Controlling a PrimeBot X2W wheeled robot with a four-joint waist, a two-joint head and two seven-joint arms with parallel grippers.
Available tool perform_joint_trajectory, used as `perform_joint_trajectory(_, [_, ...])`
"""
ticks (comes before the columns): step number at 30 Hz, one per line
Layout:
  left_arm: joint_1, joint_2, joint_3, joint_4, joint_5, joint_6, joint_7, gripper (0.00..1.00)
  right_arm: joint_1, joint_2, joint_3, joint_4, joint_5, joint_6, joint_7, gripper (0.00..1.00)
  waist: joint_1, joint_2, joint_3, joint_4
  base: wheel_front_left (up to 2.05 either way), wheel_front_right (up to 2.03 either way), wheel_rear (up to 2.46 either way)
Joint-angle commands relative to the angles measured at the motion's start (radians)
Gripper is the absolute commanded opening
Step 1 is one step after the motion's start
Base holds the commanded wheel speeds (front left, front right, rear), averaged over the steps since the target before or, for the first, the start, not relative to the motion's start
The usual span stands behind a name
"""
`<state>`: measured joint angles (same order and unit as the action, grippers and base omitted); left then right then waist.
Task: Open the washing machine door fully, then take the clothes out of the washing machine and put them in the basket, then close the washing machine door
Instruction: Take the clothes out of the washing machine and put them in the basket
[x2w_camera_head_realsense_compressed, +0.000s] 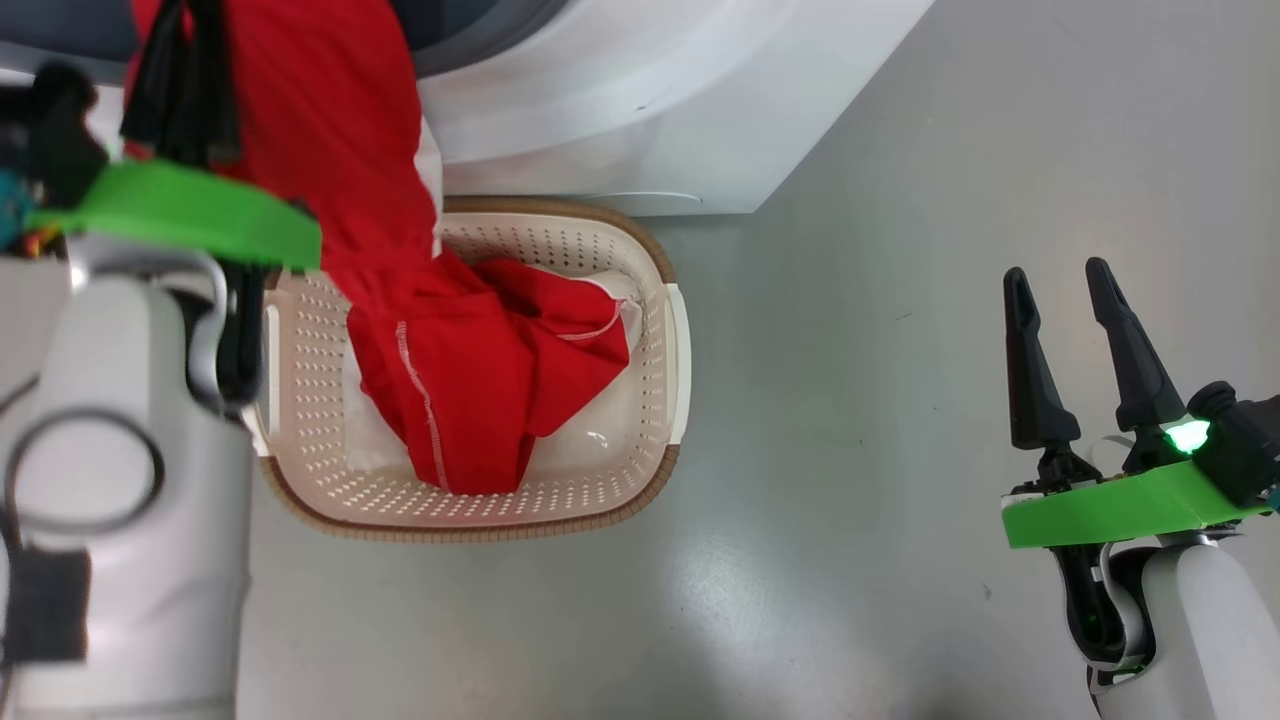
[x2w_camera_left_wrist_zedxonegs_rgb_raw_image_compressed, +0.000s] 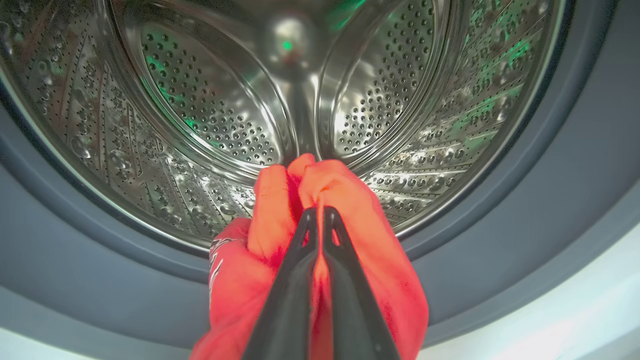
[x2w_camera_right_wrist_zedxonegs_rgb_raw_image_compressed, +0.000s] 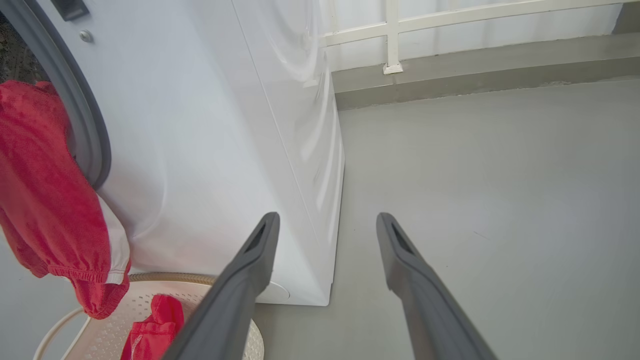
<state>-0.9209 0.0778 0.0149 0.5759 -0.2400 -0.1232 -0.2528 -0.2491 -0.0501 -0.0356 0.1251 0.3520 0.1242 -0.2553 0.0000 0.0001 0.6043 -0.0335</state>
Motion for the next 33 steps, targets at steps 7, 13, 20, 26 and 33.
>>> perform_joint_trajectory(7, [0.228,-0.015,0.108,-0.33,-0.004,0.0,-0.009,0.0,0.02,0.0,0.021,-0.023,-0.001,0.007,-0.006,1.0,0.0,-0.0001,-0.009,0.008,0.0,0.0,0.0])
perform_joint_trajectory(13, [0.383,-0.027,0.1,-0.466,-0.044,0.003,-0.009,0.0,0.019,0.0,0.027,-0.019,0.0,0.007,-0.006,1.0,0.0,-0.0001,-0.013,0.007,0.0,0.0,0.0])
perform_joint_trajectory(20, [0.487,-0.027,0.04,-0.479,-0.087,0.039,-0.009,0.0,0.014,0.0,0.026,-0.022,0.001,0.007,-0.006,1.0,0.0,-0.0001,-0.001,0.004,0.0,0.0,0.0])
perform_joint_trajectory(26, [0.51,-0.027,0.017,-0.401,-0.112,0.049,-0.009,0.0,0.007,0.0,0.029,-0.023,0.003,0.007,-0.006,1.0,0.0,-0.0001,0.019,-0.003,0.0,0.0,0.0])
perform_joint_trajectory(33, [0.467,-0.027,0.003,-0.239,-0.085,0.031,-0.009,0.0,-0.005,0.0,0.032,-0.026,0.008,0.007,-0.006,1.0,0.0,-0.0001,0.044,-0.015,0.0,0.0,0.0])
